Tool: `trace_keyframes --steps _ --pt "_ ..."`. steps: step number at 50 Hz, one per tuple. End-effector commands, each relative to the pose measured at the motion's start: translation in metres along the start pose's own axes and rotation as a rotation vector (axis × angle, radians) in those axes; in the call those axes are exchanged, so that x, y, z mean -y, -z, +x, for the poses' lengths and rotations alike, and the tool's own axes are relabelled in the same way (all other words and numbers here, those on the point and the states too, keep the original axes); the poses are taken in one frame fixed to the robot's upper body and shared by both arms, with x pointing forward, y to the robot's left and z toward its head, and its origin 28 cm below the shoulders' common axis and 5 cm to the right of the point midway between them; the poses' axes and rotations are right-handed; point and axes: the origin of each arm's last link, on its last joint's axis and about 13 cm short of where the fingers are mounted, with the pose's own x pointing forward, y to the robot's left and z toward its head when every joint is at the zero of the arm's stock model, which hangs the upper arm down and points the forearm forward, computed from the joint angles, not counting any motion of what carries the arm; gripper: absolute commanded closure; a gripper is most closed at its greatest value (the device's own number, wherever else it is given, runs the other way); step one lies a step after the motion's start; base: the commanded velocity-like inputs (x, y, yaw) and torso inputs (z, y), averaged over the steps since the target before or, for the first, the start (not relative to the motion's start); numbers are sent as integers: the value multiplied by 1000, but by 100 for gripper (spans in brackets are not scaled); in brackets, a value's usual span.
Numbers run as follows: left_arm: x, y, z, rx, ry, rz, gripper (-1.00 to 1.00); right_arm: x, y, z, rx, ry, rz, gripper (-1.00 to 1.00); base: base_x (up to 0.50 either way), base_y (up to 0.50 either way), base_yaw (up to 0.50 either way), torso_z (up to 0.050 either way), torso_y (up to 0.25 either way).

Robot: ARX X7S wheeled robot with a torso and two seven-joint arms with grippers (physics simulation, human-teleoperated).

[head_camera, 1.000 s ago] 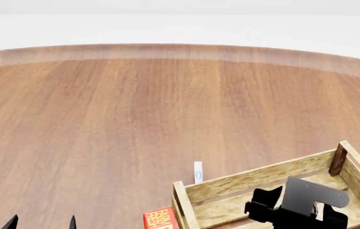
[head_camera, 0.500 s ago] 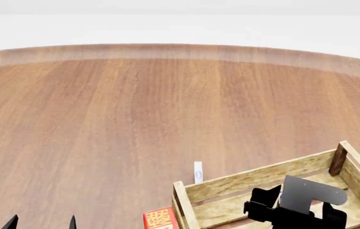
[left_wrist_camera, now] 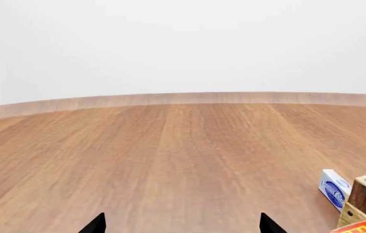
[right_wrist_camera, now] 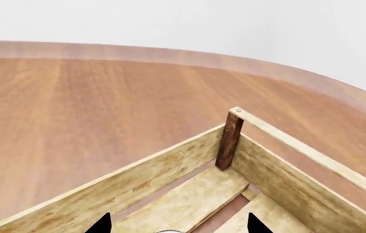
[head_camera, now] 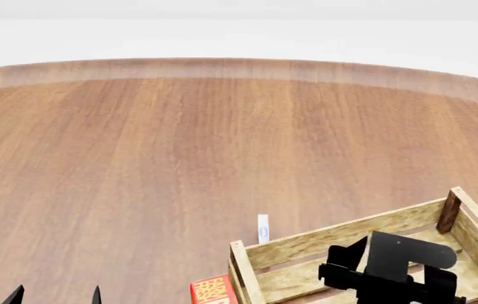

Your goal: Pick up the tomato sauce, and put it in the wooden tray.

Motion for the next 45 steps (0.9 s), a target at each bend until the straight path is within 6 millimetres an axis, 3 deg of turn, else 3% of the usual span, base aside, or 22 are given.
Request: trace_keyframes --steps 1,24,45 --pt "0 0 0 0 0 0 -100 2 -7 -10 70 -24 -2 -100 0 0 0 0 0" --pt "0 0 0 0 0 0 -100 11 -31 -64 207 -148 -13 -100 0 0 0 0 0" --pt "0 0 0 0 0 0 -100 21 -40 -109 296 -242 -12 -100 0 0 0 0 0"
